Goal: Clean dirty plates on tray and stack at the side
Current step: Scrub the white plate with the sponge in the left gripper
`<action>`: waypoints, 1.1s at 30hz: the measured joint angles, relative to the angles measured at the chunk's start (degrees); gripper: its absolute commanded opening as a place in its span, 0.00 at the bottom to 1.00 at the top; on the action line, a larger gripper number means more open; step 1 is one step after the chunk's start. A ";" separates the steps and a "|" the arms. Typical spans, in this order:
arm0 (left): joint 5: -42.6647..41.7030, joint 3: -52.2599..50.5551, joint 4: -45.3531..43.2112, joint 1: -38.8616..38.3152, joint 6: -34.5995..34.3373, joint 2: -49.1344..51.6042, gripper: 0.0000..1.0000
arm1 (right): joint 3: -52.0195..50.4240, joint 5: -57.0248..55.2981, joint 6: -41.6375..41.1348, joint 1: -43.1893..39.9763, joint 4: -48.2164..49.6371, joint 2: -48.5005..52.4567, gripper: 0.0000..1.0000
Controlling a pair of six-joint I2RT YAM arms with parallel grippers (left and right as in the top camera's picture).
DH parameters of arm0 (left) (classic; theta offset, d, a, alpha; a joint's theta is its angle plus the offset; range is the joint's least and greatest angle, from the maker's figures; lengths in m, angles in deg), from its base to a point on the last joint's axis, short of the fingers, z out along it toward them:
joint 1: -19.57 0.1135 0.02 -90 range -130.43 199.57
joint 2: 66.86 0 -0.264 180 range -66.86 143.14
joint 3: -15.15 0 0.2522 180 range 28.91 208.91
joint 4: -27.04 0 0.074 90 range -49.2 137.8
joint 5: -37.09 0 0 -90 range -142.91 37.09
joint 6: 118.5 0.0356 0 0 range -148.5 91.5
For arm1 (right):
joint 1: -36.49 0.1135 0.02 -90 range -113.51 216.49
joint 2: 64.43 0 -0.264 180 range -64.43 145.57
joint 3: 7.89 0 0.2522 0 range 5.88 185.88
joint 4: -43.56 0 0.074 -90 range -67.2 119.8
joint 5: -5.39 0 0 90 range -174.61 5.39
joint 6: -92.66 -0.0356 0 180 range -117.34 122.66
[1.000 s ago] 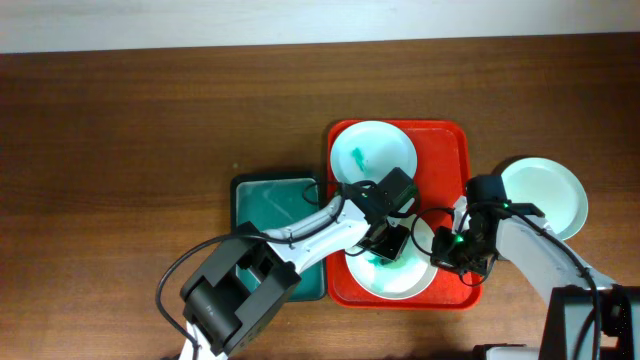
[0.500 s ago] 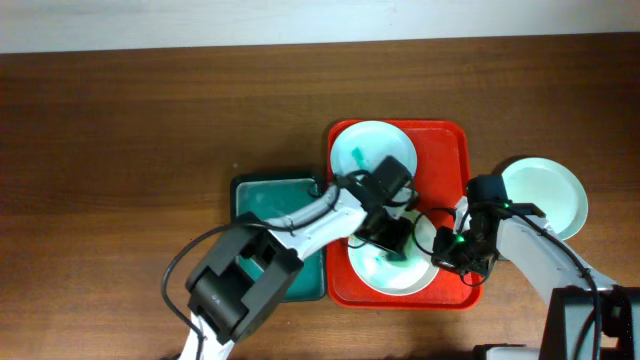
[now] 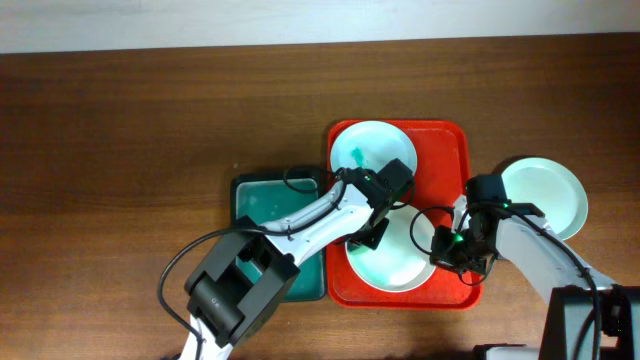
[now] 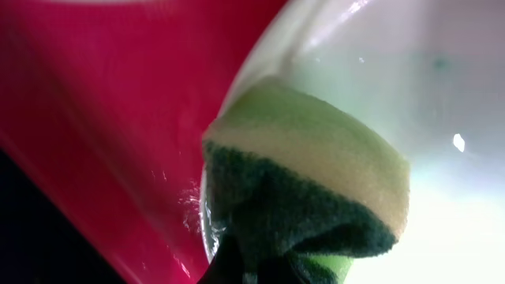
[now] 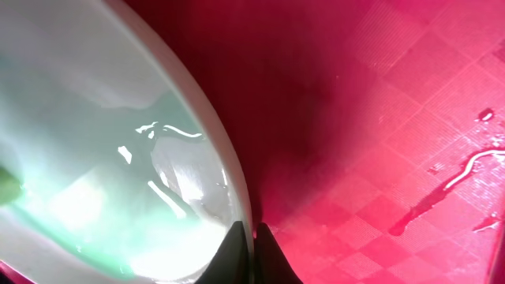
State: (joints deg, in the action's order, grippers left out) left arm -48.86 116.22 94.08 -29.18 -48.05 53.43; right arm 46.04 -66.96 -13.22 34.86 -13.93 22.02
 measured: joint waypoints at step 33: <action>-30.23 10.10 -4.44 -0.96 2.01 8.98 0.00 | 0.11 -1.75 0.07 -0.22 -0.87 -0.04 0.04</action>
State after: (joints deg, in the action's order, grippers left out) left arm -79.09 126.32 89.64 -30.14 -46.04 62.41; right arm 46.15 -68.71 -13.16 34.64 -14.80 21.98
